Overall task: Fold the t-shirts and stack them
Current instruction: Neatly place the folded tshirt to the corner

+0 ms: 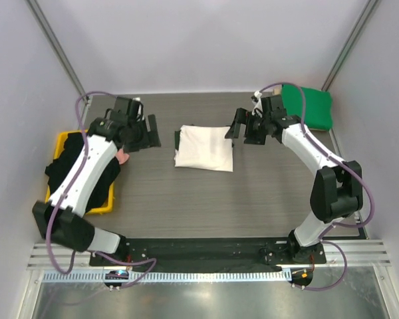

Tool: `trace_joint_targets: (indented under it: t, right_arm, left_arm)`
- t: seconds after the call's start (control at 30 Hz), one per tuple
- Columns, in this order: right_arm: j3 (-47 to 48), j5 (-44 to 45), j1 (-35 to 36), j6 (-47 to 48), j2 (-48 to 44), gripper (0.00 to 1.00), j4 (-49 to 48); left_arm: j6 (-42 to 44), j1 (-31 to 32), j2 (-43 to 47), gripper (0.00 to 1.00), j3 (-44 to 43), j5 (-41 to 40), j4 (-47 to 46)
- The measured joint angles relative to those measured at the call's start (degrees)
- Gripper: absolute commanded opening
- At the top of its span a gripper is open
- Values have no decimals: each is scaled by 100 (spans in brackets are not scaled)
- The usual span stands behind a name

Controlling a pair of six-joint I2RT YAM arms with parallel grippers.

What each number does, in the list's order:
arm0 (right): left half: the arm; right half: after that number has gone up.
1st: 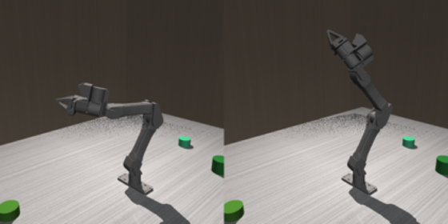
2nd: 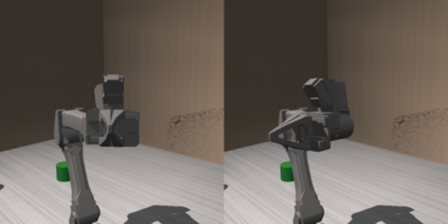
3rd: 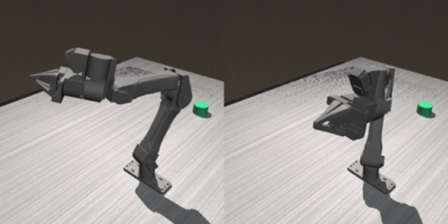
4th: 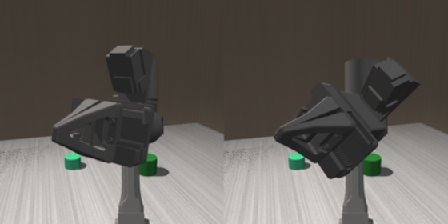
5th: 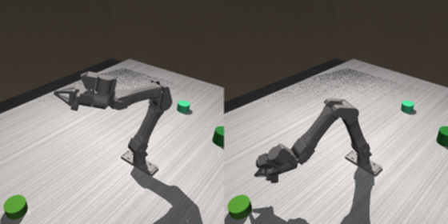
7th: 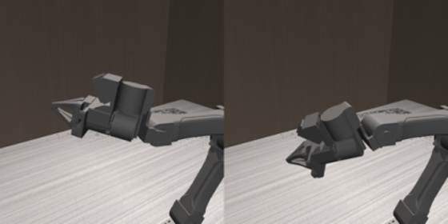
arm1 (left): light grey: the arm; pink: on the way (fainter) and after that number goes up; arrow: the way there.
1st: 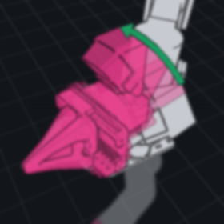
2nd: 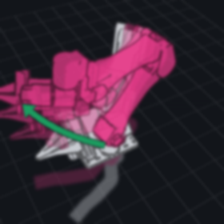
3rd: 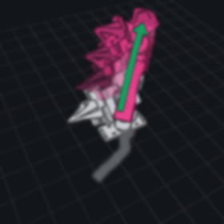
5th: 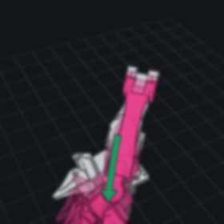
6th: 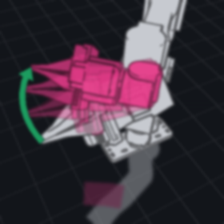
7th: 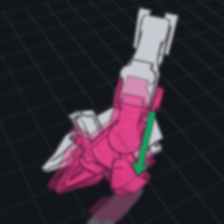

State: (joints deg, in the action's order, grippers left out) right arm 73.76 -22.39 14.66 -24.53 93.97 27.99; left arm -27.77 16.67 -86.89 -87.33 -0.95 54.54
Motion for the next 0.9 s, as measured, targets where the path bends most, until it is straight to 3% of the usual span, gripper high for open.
trace_joint_targets:
  t: [0.13, 0.4, 0.67, 0.9]
  right_arm:
    - [490, 0, -70, 236, 352, 100, 61]
    - [1086, -221, -468, 612, 1899, 100, -59]
    - [1561, -743, -619, 750, 2911, 100, -715]
    - [1781, -1121, -302, 691, 3320, 99, -1641]
  left_arm:
    - [9, 55, 1222, 79, 1165, 26, 118]
    - [-50, 48, 2337, 80, 3283, -2, -157]
    - [-59, 48, 2767, 81, 3510, -81, -442]
    - [-59, 48, 2706, 81, 3510, -101, -533]
